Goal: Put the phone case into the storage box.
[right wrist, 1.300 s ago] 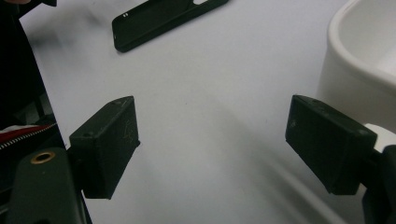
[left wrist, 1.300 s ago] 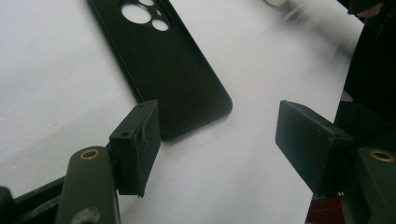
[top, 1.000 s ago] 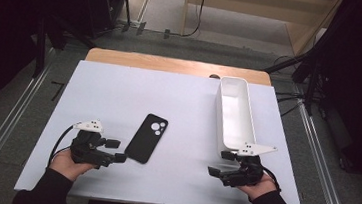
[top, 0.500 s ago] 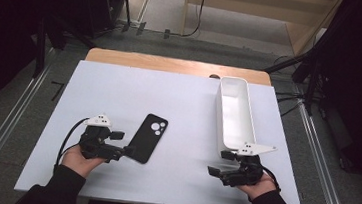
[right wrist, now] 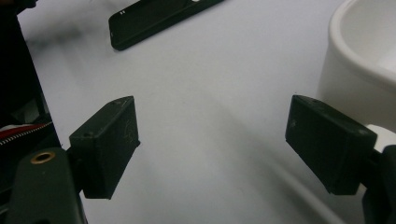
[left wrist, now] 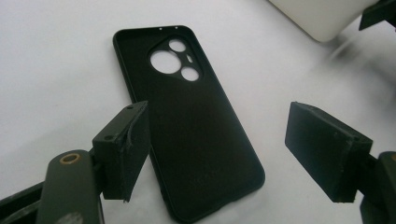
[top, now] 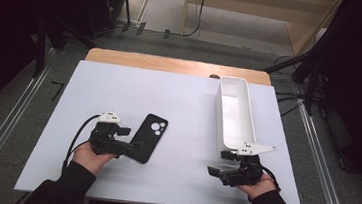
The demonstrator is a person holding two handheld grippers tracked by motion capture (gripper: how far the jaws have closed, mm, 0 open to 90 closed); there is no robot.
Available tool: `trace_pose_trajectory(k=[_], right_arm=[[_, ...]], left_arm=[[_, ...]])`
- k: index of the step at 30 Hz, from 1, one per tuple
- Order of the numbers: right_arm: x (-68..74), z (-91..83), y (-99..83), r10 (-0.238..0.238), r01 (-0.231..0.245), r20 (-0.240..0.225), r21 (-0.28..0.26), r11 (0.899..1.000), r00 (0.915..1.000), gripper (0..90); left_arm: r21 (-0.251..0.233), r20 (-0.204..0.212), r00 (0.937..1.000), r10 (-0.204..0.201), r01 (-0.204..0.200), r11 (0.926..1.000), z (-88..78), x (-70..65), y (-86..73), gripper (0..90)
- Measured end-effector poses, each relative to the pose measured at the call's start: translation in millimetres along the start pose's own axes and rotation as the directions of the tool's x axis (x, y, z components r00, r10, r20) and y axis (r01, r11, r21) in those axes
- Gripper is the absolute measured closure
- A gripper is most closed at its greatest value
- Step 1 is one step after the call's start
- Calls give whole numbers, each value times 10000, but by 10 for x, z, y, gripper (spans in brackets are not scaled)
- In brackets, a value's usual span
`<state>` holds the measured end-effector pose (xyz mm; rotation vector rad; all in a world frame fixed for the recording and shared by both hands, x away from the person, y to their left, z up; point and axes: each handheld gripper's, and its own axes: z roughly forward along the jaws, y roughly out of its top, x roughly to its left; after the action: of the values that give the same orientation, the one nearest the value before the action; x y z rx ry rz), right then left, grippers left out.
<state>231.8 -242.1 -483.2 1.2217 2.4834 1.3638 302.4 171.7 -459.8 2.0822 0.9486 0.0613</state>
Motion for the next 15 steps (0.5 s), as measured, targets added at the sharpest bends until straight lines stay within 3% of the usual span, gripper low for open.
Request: trace_pose_trajectory(k=[8,15], right_arm=[[-1,4,1,-1,1,4,-9,10000,10000,155],[-2,3,-1,-21,21,4,-9,10000,10000,156]], left_arm=[[-70,-603,9981,-147,143,9999,130,10,103,221],[-288,-1163,9917,-542,512,9983,212,6,204,221]])
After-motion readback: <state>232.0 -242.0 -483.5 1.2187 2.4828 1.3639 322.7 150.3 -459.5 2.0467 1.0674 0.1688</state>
